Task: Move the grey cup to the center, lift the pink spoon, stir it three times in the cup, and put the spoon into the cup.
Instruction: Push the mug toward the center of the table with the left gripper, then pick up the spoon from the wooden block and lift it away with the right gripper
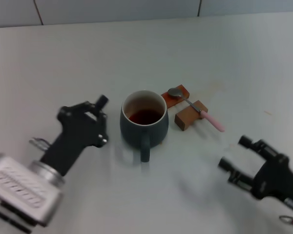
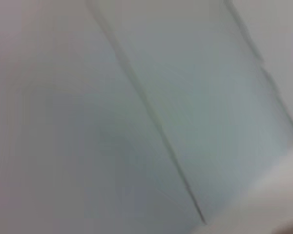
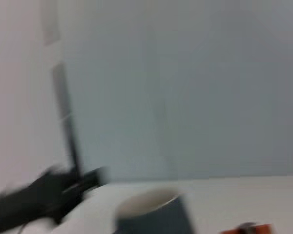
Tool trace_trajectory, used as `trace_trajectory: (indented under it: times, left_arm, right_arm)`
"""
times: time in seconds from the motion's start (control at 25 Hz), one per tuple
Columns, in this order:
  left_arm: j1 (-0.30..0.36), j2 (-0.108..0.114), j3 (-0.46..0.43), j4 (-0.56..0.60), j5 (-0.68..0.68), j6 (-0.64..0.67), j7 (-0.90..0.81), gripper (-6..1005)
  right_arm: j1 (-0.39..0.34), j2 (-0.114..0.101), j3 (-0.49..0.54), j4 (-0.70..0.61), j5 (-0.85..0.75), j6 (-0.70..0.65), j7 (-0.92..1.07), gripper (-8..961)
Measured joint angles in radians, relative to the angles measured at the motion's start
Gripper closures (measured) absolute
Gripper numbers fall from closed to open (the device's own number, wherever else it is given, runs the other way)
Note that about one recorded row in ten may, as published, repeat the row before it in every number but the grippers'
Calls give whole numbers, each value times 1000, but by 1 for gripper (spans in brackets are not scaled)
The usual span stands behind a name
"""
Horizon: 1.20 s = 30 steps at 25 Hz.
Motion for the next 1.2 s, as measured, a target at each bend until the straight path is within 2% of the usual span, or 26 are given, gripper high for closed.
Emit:
trace_trajectory:
  times: [0.12,0.24,0.28,0.36,0.44,0.6,0.92,1.16,1.2]
  left_arm:
    - [22,20,-3,53,61,102,-196,972]
    - [8,45,2,172,210,167,-477,967]
    - [8,45,2,172,210,167,-477,965]
    - [-19,41,4,305,368,223,-640,961]
    - [-22,27,4,357,416,252,-666,842]
    - [-17,1,6,433,451,287,-675,654]
    - [-15,2,9,445,459,281,-681,322]
    - [-15,0,9,450,461,280,-680,155]
    - [-15,0,9,451,461,280,-680,155]
  right_arm:
    - [8,-26,23,-2,41,4,249,138]
    - [42,-61,24,-6,44,42,520,137]
    - [51,-70,22,-8,44,56,580,137]
    - [74,-85,17,-14,36,90,698,137]
    - [90,-92,12,-26,19,118,772,137]
    - [110,-90,-17,-68,6,184,878,137]
    - [130,-63,-57,-140,6,294,915,137]
    - [145,-51,-62,-161,6,354,941,140]
    - [149,-48,-62,-161,6,361,942,141]
